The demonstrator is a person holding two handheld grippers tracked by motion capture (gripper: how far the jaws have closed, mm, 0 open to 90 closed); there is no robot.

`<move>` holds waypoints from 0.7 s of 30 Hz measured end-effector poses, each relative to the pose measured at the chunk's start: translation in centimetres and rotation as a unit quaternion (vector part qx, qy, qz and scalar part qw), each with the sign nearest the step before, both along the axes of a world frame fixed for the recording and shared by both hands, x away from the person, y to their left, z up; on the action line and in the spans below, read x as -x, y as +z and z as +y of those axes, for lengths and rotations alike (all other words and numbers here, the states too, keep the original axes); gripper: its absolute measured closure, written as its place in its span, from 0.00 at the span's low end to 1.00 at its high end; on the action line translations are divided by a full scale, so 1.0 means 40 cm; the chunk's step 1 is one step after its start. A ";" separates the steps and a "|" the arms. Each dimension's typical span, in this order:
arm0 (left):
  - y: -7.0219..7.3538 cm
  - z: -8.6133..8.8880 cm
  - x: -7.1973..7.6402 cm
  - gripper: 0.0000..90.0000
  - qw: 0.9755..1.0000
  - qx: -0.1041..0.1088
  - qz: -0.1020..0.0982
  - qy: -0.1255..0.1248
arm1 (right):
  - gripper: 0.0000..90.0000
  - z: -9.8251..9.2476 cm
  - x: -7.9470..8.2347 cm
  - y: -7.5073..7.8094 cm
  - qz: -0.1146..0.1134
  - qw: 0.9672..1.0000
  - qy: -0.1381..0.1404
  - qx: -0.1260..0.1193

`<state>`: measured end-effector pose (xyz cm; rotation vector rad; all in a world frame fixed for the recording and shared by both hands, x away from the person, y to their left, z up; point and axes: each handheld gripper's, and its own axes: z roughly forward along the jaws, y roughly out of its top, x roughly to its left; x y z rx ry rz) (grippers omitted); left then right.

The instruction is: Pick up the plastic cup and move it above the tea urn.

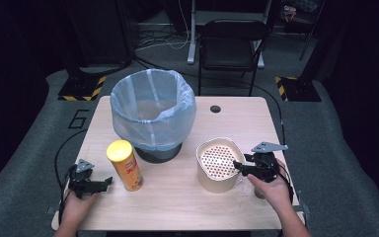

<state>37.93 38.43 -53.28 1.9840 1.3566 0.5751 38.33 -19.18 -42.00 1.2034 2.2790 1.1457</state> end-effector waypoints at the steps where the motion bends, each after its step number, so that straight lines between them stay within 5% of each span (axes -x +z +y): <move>1: 0.000 0.000 0.000 0.00 1.000 0.000 0.000 0.000 | 0.54 0.001 0.007 0.000 0.001 1.000 0.001 0.000; 9: 0.000 0.000 0.000 0.00 1.000 -0.001 0.000 -0.001 | 0.53 -0.001 0.085 0.001 -0.001 1.000 0.015 0.005; 17: 0.000 0.000 0.000 0.00 1.000 -0.001 0.000 -0.001 | 0.50 -0.016 0.114 0.003 0.002 1.000 0.025 0.003; 21: 0.000 0.000 0.000 0.00 1.000 0.000 0.000 0.000 | 0.41 -0.034 0.121 0.020 -0.020 1.000 0.019 -0.009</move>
